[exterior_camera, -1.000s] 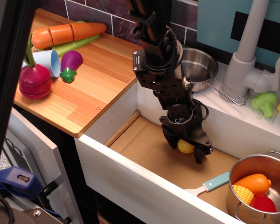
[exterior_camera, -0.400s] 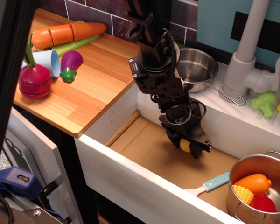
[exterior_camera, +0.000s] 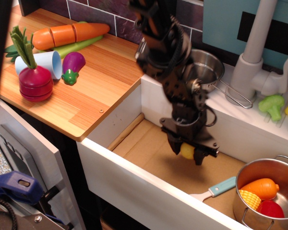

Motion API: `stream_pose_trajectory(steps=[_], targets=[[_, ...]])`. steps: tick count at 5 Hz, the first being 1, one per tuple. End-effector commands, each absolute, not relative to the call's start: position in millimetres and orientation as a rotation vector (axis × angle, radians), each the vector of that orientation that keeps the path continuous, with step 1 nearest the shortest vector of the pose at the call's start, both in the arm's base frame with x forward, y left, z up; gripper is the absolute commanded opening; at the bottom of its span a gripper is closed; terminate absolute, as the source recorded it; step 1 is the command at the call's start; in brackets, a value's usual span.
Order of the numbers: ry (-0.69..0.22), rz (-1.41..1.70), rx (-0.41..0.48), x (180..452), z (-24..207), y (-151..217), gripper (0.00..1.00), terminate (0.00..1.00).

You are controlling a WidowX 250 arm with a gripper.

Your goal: Put potato in pot or pan

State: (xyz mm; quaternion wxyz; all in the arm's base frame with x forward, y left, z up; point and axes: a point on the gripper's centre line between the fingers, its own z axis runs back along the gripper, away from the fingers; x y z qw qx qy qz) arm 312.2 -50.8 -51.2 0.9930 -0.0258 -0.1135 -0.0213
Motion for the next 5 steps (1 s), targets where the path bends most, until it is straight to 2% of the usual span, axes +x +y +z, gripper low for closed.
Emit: stream_pose_trajectory(steps=[1,2,3,4,5], targets=[[-0.294,-0.022,0.099,319,32,-50,0.0,0.0],[-0.311,-0.029,0.185,334,66,-49,0.0,0.0],[-0.332,-0.099,0.234,355,89,-38,0.0,0.0],[-0.339,-0.152,0.238,378,98,-23,0.0,0.0],[-0.347,-0.216,0.23,396,102,-7,1.0,0.0]])
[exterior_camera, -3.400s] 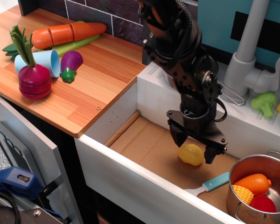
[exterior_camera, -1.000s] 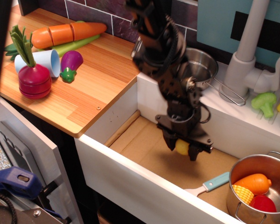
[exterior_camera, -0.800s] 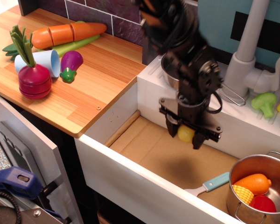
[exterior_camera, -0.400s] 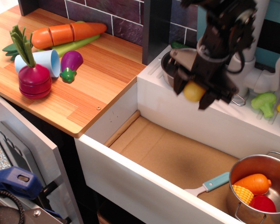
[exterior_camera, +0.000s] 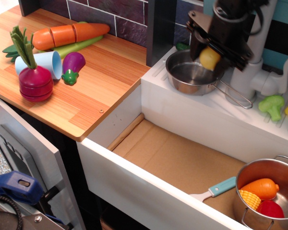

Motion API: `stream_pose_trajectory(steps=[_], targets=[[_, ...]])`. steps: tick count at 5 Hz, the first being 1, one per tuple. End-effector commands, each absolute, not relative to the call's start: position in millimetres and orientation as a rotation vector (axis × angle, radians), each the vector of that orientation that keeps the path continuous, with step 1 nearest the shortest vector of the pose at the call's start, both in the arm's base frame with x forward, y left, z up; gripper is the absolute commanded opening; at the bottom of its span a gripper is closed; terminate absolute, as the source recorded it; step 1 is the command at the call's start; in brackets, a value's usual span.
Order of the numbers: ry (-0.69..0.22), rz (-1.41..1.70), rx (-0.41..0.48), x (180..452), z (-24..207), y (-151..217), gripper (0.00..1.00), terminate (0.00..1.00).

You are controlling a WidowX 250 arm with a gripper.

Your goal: Put potato in pot or pan

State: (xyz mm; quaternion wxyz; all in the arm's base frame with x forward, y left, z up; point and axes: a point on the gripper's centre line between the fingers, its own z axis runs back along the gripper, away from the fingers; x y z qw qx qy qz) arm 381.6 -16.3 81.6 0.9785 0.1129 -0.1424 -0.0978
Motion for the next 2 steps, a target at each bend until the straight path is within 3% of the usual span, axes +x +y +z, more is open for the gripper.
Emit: stream_pose_trajectory(steps=[1,2], targets=[[-0.378,-0.256,0.219,405.3,103.0,4.9,1.0,0.0],[-0.378,-0.256,0.219,405.3,103.0,4.9,1.0,1.0]])
